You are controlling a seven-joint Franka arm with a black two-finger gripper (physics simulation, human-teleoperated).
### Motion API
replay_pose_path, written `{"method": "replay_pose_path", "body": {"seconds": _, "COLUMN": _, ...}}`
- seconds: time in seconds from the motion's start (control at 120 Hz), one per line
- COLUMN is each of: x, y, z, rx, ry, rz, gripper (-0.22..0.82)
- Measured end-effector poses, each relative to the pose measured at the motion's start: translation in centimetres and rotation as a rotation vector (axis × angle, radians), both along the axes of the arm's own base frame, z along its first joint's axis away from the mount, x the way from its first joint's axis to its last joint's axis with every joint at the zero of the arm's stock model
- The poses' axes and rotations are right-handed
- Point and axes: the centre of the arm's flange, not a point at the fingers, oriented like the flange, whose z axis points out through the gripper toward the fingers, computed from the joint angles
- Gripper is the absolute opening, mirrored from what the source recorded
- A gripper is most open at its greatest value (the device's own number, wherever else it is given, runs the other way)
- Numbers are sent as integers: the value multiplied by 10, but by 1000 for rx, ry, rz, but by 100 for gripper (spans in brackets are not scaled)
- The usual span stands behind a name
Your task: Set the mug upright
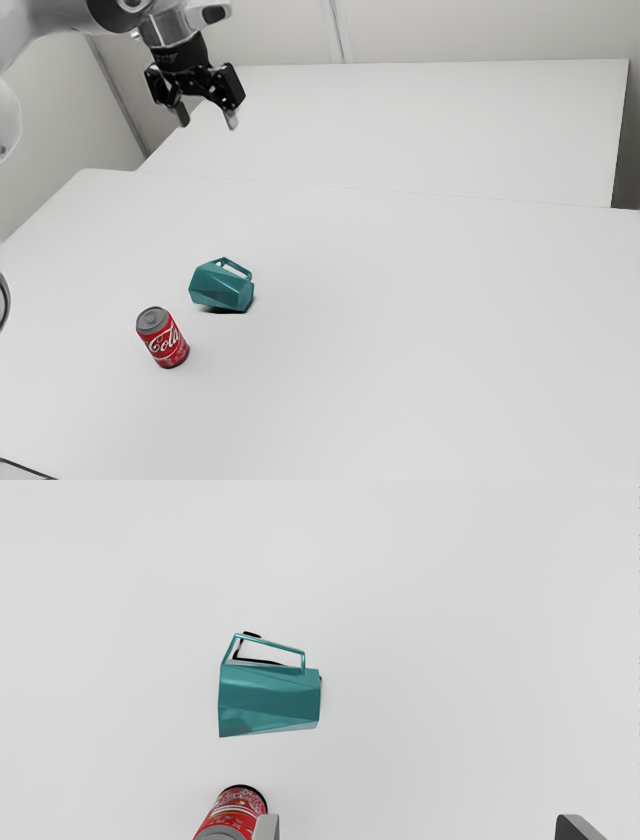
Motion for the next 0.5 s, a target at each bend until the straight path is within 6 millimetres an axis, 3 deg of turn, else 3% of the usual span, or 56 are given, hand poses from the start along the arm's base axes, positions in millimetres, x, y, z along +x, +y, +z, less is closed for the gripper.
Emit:
{"method": "replay_pose_path", "body": {"seconds": 0.092, "x": -1, "y": 0, "z": -3, "rx": -9, "ry": 4, "rz": 2, "gripper": 60}}
{"method": "replay_pose_path", "body": {"seconds": 0.175, "x": -6, "y": 9, "z": -18, "rx": -34, "ry": 38, "rz": 26, "gripper": 60}}
{"method": "replay_pose_path", "body": {"seconds": 0.225, "x": -6, "y": 37, "z": -31, "rx": -78, "ry": 63, "rz": 77, "gripper": 60}}
{"method": "replay_pose_path", "body": {"seconds": 0.325, "x": -6, "y": 120, "z": -70, "rx": -248, "ry": 110, "rz": 206, "gripper": 60}}
{"method": "replay_pose_path", "body": {"seconds": 0.383, "x": -12, "y": 159, "z": -97, "rx": -372, "ry": 131, "rz": 261, "gripper": 60}}
{"method": "replay_pose_path", "body": {"seconds": 0.5, "x": -15, "y": 201, "z": -152, "rx": -558, "ry": 158, "rz": 282, "gripper": 60}}
